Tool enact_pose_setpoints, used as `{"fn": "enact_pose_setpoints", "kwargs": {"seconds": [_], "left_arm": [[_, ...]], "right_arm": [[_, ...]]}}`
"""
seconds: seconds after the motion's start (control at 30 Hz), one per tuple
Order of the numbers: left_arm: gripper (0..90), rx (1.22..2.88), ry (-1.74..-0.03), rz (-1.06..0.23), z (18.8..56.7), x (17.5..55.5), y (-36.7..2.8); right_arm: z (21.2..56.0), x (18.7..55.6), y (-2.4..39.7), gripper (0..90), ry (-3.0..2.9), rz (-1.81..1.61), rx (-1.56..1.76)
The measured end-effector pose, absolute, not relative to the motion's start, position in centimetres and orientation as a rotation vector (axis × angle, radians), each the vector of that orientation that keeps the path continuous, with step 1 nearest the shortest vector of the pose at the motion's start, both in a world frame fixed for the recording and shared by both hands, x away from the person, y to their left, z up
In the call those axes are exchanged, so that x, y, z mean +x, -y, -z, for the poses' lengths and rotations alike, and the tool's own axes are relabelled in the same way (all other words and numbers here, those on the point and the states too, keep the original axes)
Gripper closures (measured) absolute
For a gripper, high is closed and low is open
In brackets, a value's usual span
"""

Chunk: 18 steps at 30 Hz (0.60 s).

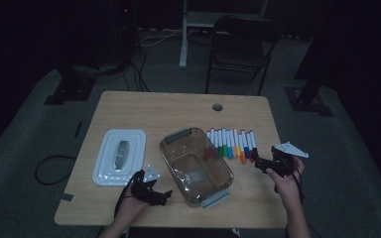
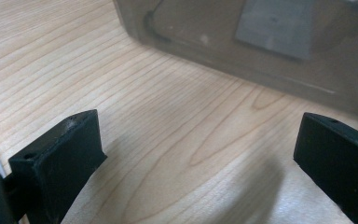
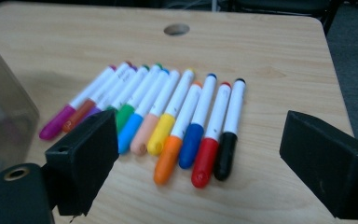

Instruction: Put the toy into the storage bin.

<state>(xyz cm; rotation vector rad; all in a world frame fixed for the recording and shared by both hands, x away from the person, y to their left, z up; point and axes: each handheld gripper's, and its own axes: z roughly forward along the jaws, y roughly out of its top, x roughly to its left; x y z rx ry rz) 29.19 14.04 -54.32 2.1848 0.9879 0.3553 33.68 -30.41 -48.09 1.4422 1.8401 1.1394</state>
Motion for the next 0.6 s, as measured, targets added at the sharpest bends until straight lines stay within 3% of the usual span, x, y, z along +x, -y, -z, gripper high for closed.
{"fn": "enact_pose_setpoints", "kwargs": {"seconds": [0.57,0.6], "left_arm": [[1.8,2.219,-0.987,-0.409,54.7,29.2,-13.7],[1.8,2.217,-0.989,-0.410,54.7,29.2,-13.6]], "right_arm": [[47.4,38.1,31.9,31.6,-1.864,-0.950,1.471],[47.6,38.5,31.9,37.4,-1.877,-0.926,1.491]]}}
